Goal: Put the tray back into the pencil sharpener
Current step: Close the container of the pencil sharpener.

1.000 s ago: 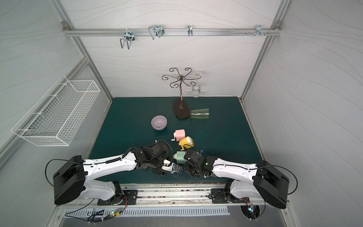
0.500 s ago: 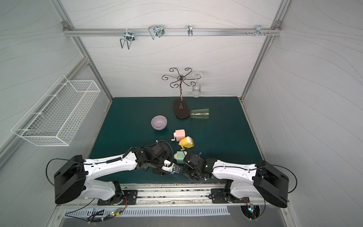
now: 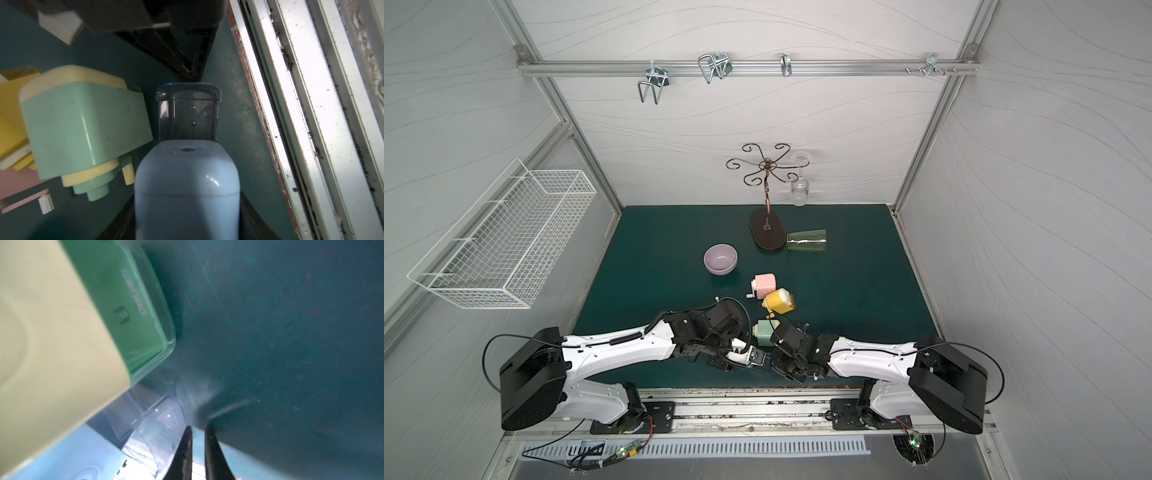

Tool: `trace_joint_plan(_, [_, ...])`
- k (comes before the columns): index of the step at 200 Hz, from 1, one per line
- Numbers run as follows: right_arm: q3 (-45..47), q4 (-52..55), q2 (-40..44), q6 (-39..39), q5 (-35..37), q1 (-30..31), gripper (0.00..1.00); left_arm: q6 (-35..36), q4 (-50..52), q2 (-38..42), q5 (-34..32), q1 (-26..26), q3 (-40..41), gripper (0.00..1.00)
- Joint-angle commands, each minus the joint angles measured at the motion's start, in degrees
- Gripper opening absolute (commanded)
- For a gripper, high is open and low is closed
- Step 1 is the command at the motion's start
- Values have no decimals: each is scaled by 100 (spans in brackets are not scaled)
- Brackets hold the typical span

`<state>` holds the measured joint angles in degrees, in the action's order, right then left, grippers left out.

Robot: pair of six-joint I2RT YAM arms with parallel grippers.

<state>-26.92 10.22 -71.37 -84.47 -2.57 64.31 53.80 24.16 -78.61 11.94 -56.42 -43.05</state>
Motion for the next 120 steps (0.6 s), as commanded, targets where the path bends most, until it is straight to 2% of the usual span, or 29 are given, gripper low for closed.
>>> trace_joint_plan(1, [10, 235, 422, 29, 195, -66, 16, 139, 303, -155, 198, -111, -99, 32])
trace_joint_plan(35, [79, 1183, 1129, 109, 204, -155, 16, 131, 295, -164, 82, -106, -53, 32])
trace_joint_plan(60, [130, 1240, 1442, 106, 188, -170, 21, 122, 295, -181, 52, -110, -63, 32])
trace_joint_plan(85, [-18, 921, 1069, 231, -10, -167, 27, 117, 300, -207, 52, -109, -81, 32])
trace_joint_plan(120, [-103, 247, 464, 288, -166, -147, 28, 122, 329, -219, 33, -107, -116, 32])
